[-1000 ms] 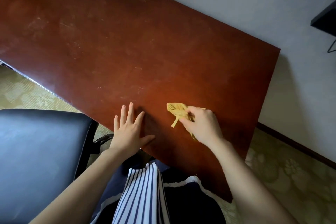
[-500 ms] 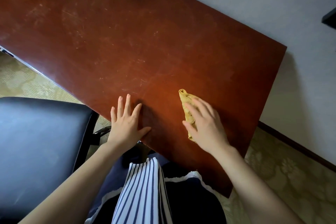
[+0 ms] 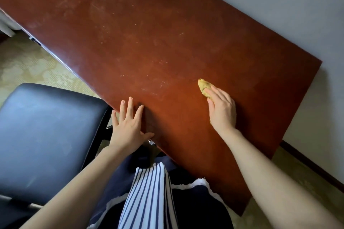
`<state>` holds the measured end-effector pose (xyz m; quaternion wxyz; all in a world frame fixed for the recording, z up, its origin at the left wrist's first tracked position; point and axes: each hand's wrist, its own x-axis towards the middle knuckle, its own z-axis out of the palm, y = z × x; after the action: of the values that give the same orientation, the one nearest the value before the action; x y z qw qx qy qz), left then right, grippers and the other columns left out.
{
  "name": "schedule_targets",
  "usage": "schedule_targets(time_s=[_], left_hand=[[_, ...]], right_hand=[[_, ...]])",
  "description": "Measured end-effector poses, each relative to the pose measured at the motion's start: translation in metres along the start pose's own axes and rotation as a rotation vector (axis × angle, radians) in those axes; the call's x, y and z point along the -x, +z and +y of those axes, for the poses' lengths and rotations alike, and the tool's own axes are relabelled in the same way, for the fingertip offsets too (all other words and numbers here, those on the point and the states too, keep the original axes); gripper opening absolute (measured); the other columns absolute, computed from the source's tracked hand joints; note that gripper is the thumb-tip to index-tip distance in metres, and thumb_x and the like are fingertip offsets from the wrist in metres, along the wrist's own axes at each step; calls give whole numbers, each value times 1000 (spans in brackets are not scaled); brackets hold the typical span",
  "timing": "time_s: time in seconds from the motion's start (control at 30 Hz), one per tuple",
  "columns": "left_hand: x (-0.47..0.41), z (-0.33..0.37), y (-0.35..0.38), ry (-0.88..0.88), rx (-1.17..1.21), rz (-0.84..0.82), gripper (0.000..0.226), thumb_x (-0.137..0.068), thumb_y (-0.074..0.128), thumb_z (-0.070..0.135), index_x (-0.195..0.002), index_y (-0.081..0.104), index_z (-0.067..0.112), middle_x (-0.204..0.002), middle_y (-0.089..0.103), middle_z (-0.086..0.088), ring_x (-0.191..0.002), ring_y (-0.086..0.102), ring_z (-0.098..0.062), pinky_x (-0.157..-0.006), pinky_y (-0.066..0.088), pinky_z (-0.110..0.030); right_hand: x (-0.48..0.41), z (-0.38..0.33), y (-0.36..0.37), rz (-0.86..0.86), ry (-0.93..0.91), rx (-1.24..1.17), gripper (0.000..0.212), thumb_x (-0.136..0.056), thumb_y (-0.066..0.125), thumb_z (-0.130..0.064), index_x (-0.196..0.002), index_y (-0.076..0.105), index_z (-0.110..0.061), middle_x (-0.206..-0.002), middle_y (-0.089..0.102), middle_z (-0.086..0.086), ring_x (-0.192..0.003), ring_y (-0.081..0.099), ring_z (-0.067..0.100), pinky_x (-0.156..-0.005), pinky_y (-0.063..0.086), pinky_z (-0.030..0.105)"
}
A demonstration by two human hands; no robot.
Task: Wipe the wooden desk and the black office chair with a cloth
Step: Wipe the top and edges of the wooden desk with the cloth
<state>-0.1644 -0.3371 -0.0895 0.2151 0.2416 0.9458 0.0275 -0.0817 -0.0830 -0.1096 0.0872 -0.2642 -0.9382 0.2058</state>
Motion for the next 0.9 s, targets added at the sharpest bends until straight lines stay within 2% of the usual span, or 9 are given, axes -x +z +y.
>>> schedule_targets(time_s=[0.13,0.27,0.4,0.5,0.63,0.77,0.9], left_hand=[[1,-5,-3,-100,-19,-45,107,-77,62,61,-150,-2,16,-156,-18,-13,-144,-15,-31,-114,0,-53],[-1,-11,-4,-144,-5,-39,112,-76,62,63,-150,-5,13,-157,-16,-14,-145,-13,-31,-114,1,-54],[-10,-17,-8,-156,-22,-34,114,-75,62,65,-150,-5,12,-157,-15,-14,-144,-12,-32,-113,2,-55],[-18,-19,-12,-155,-23,-30,114,-74,63,64,-150,-4,10,-156,-13,-16,-144,-10,-33,-113,4,-56],[-26,-21,-15,-171,-29,-28,117,-72,65,64,-149,-2,8,-156,-11,-18,-144,-9,-34,-113,4,-56],[-30,-23,-15,-176,-41,-51,121,-69,63,70,-149,-2,6,-157,-7,-18,-145,-7,-33,-113,5,-56],[-32,-24,-14,-142,-86,-51,123,-68,60,73,-148,-2,3,-156,-4,-20,-145,-5,-33,-113,4,-55]], right_hand=[[-46,-10,7,52,153,-62,36,-97,50,-11,-132,55,-17,-144,47,0,-135,36,20,-112,29,36],[-58,-40,26,30,192,27,41,-99,44,-15,-140,46,-20,-152,34,2,-139,29,23,-115,18,40],[-36,-72,46,-50,-91,26,43,-98,45,-9,-141,44,-17,-149,38,5,-138,31,23,-116,18,36],[-6,-88,51,-97,-338,-18,39,-94,54,-9,-132,55,-12,-139,52,8,-130,44,26,-111,29,39],[31,-78,44,-120,-542,-89,36,-87,65,-10,-122,64,-13,-127,62,4,-120,55,22,-101,40,40],[43,-55,30,-134,-613,-45,40,-83,69,-9,-123,63,-11,-126,61,5,-117,57,21,-96,45,37],[39,-54,21,-79,-592,51,33,-79,72,-7,-112,69,-9,-109,65,12,-102,61,29,-84,52,41]])
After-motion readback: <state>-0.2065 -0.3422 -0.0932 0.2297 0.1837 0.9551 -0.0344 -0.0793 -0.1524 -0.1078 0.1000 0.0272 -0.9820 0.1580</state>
